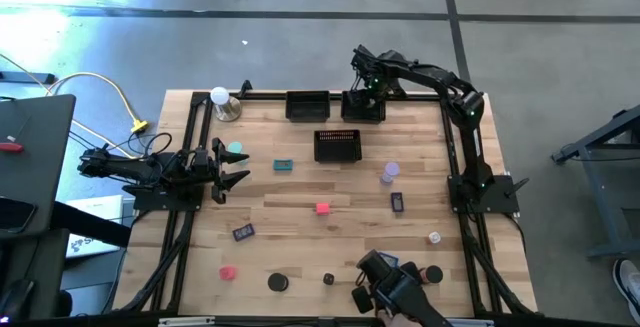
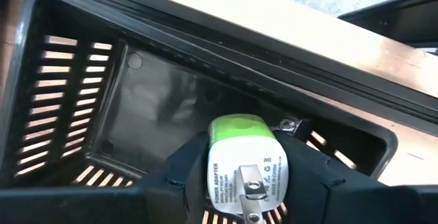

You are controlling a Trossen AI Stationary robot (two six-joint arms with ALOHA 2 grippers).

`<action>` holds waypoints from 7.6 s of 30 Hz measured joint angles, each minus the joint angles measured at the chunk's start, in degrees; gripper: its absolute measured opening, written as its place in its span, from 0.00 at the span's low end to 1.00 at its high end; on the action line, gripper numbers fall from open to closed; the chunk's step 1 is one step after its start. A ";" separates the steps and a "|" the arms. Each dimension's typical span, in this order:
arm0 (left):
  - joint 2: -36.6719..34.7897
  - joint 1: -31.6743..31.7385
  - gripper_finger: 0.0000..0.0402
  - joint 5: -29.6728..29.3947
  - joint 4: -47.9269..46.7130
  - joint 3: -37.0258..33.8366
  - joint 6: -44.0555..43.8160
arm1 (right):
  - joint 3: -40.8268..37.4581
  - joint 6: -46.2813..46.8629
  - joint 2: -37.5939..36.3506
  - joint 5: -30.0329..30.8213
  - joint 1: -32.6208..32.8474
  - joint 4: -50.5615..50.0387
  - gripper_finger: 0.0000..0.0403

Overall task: Pick & Place Office items
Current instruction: Put the white green charger adapter into the top right black bin, then put the red hourglass into the top left black bin

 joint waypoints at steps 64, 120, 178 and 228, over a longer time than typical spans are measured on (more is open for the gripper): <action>0.00 0.00 0.55 0.00 0.00 0.00 -0.95 | -0.04 10.15 -32.64 -4.58 38.72 -36.43 0.58; 0.00 -2.43 0.55 2.01 -0.09 -0.02 -5.90 | -15.22 82.75 -37.83 6.52 99.03 -30.20 0.59; 0.02 -2.43 0.55 1.75 -3.06 -0.02 -6.23 | -22.95 85.75 -28.89 -1.32 102.99 -15.83 0.83; 0.02 -2.41 0.55 1.75 -3.04 -0.02 -6.23 | -35.30 85.11 -28.89 -2.30 102.22 -0.74 0.46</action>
